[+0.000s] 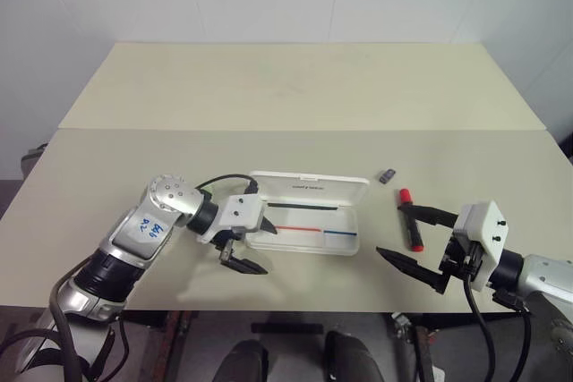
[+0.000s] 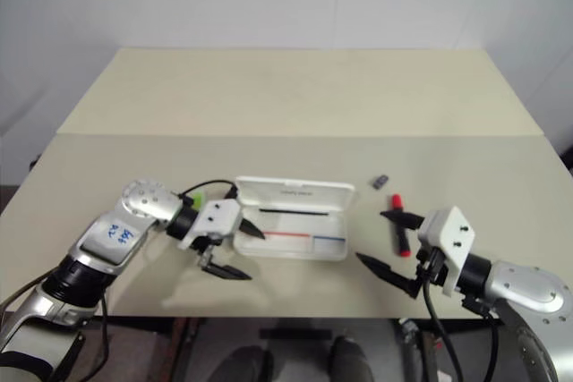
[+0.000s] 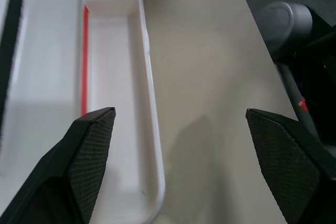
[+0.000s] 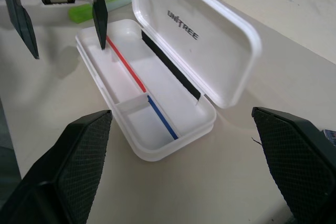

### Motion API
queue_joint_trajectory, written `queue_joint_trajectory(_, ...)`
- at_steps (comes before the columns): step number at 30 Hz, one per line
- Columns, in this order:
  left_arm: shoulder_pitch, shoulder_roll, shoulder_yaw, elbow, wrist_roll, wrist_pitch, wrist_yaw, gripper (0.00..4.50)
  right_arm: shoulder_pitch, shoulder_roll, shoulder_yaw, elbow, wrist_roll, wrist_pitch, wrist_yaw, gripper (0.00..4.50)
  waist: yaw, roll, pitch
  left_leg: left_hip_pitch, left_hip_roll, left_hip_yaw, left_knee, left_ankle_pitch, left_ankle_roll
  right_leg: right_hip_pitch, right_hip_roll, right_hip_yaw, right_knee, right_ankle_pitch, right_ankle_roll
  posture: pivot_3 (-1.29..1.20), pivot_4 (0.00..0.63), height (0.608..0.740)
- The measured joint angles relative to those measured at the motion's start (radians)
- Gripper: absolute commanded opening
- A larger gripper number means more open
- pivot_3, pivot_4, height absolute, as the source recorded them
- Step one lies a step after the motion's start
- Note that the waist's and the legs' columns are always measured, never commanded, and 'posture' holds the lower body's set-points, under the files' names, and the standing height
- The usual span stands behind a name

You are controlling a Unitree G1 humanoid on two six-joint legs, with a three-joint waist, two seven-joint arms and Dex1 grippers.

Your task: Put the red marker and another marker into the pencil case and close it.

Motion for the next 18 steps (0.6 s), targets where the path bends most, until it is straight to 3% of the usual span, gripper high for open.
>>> queue_joint_trajectory(18,0.006,0.044,0.061,-0.269,-0.097,0.175,0.083,4.21,-0.086,-0.004,0.035,0.088,-0.030,-0.021,0.042,4.50,-0.001,0.000,0.000,0.000,0.000,0.000,-0.001,0.000,-0.001,0.000,0.000,0.000,-0.001,0.000,0.000,0.00,0.150,0.740)
